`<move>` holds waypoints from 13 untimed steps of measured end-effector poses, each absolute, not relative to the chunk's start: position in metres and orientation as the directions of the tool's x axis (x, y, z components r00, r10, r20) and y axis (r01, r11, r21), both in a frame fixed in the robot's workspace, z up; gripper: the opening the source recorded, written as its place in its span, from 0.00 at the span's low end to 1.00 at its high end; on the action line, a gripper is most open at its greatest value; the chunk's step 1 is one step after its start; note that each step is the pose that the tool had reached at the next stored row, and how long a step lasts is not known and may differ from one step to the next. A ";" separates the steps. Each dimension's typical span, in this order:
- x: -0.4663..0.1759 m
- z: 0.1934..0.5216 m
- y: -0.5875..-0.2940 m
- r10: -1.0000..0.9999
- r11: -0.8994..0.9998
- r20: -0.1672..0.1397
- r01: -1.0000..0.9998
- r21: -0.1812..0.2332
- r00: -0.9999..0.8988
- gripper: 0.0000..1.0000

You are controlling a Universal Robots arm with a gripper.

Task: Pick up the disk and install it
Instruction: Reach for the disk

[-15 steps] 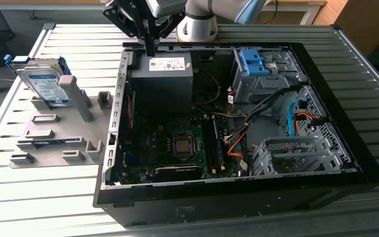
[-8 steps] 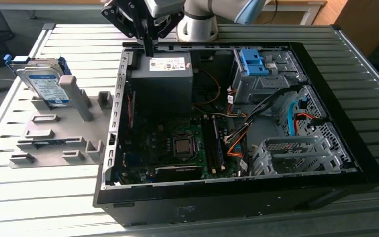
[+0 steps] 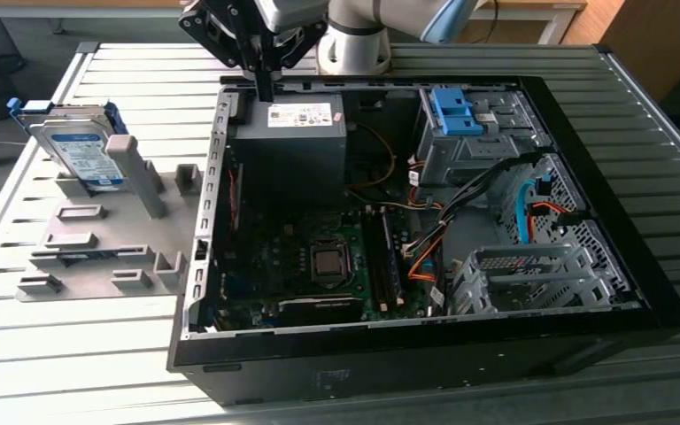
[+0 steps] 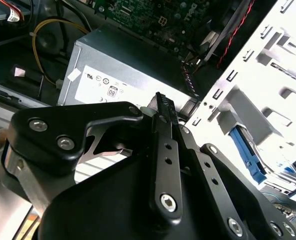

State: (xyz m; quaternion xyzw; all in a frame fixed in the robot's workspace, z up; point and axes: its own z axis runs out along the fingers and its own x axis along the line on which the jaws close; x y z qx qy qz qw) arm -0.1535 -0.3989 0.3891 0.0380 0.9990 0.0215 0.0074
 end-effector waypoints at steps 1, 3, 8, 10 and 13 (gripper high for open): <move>-0.154 0.389 -0.399 0.076 0.996 -0.013 0.076 0.044 -0.997 0.11; -0.154 0.389 -0.399 0.076 0.996 -0.013 0.076 0.044 -0.997 0.11; -0.156 0.389 -0.399 0.076 0.996 -0.013 0.076 0.044 -0.997 0.11; -0.156 0.389 -0.399 0.076 0.996 -0.013 0.076 0.044 -0.997 0.11; -0.157 0.389 -0.399 0.076 0.996 -0.013 0.076 0.044 -0.997 0.11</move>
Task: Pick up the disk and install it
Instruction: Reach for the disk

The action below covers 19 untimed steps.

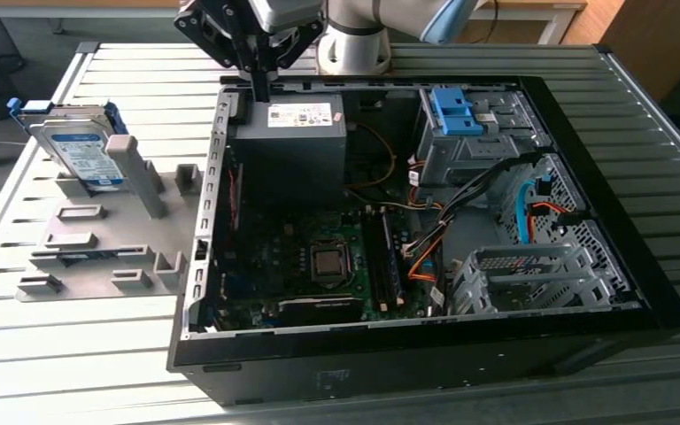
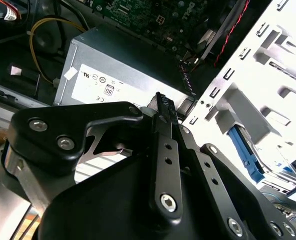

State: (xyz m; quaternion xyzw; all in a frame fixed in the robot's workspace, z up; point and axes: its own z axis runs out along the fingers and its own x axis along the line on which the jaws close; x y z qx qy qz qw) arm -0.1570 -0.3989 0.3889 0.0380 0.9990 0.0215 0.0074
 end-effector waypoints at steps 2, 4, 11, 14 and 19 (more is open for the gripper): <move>-0.157 0.389 -0.399 0.076 0.996 -0.013 0.076 0.043 -0.997 0.11; -0.158 0.389 -0.399 0.076 0.996 -0.013 0.076 0.044 -0.997 0.11; -0.159 0.389 -0.399 0.076 0.996 -0.013 0.076 0.044 -0.997 0.11; -0.160 0.389 -0.399 0.076 0.996 -0.013 0.076 0.044 -0.997 0.11; -0.161 0.388 -0.399 0.076 0.996 -0.013 0.076 0.044 -0.997 0.11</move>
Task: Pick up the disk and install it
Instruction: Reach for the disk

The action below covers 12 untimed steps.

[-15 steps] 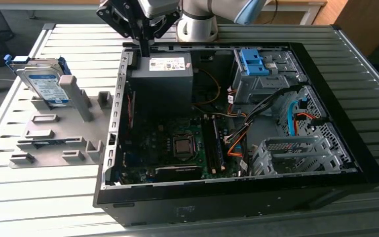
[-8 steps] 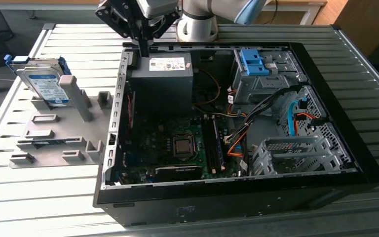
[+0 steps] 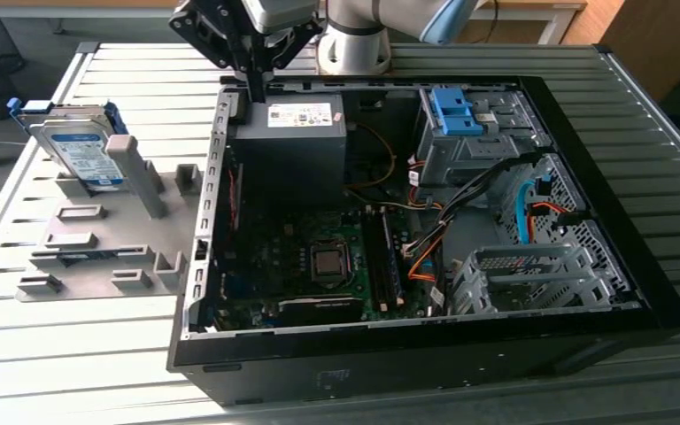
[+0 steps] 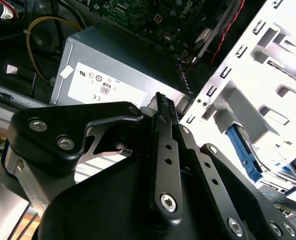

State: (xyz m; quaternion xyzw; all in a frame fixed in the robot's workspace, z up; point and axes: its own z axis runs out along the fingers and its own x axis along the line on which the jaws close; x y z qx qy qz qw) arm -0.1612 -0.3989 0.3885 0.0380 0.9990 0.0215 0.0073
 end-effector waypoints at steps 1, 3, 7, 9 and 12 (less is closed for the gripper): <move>-0.161 0.388 -0.399 0.076 0.996 -0.013 0.076 0.043 -0.997 0.11; -0.162 0.388 -0.399 0.076 0.996 -0.013 0.076 0.043 -0.997 0.11; -0.163 0.388 -0.399 0.076 0.996 -0.013 0.076 0.044 -0.997 0.11; -0.163 0.388 -0.399 0.076 0.996 -0.013 0.076 0.043 -0.997 0.11; -0.164 0.388 -0.399 0.076 0.996 -0.013 0.076 0.043 -0.997 0.11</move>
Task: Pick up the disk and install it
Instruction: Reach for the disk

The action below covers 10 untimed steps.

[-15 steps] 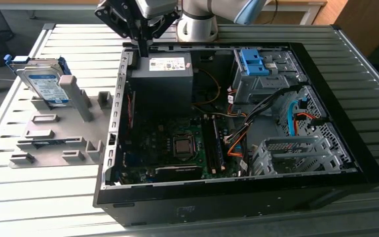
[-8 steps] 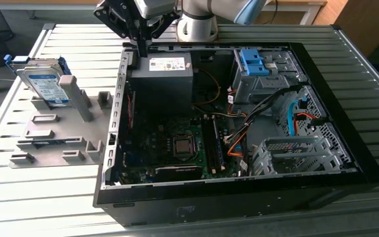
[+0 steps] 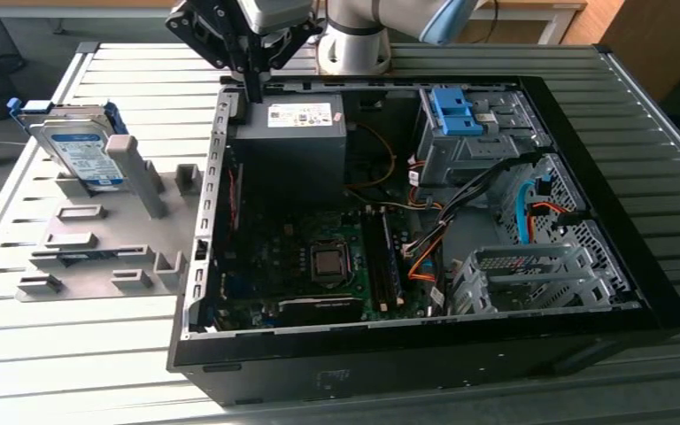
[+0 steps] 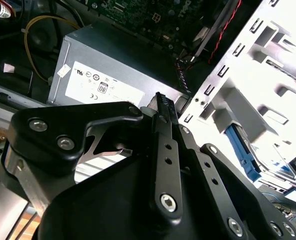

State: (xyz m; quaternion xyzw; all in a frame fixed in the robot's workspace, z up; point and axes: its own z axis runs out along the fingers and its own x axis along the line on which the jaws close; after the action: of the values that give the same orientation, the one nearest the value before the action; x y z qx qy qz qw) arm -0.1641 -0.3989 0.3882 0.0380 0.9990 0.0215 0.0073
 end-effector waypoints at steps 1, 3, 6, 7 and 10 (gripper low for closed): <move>-0.164 0.388 -0.399 0.076 0.996 -0.013 0.076 0.043 -0.997 0.11; -0.165 0.388 -0.399 0.076 0.996 -0.013 0.076 0.043 -0.997 0.11; -0.166 0.388 -0.399 0.076 0.996 -0.013 0.076 0.043 -0.997 0.11; -0.166 0.388 -0.399 0.076 0.996 -0.013 0.076 0.043 -0.997 0.11; -0.167 0.388 -0.399 0.076 0.996 -0.013 0.076 0.044 -0.997 0.11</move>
State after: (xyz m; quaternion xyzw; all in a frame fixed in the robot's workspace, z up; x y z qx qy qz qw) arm -0.1669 -0.3989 0.3881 0.0380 0.9990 0.0215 0.0073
